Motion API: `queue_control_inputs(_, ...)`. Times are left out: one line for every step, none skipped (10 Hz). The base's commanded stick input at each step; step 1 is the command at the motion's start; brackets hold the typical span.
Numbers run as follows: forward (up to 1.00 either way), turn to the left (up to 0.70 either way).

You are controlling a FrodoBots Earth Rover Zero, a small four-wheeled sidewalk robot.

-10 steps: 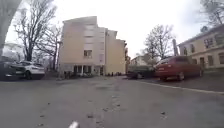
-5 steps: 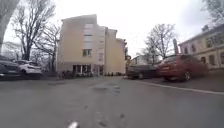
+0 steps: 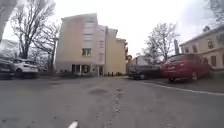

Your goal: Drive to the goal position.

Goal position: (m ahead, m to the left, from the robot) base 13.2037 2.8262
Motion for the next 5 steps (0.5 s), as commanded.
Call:
queue_control_inputs(1.00,0.00)
queue_control_inputs(1.00,0.00)
queue_control_inputs(1.00,0.00)
queue_control_inputs(1.00,0.00)
queue_control_inputs(1.00,0.00)
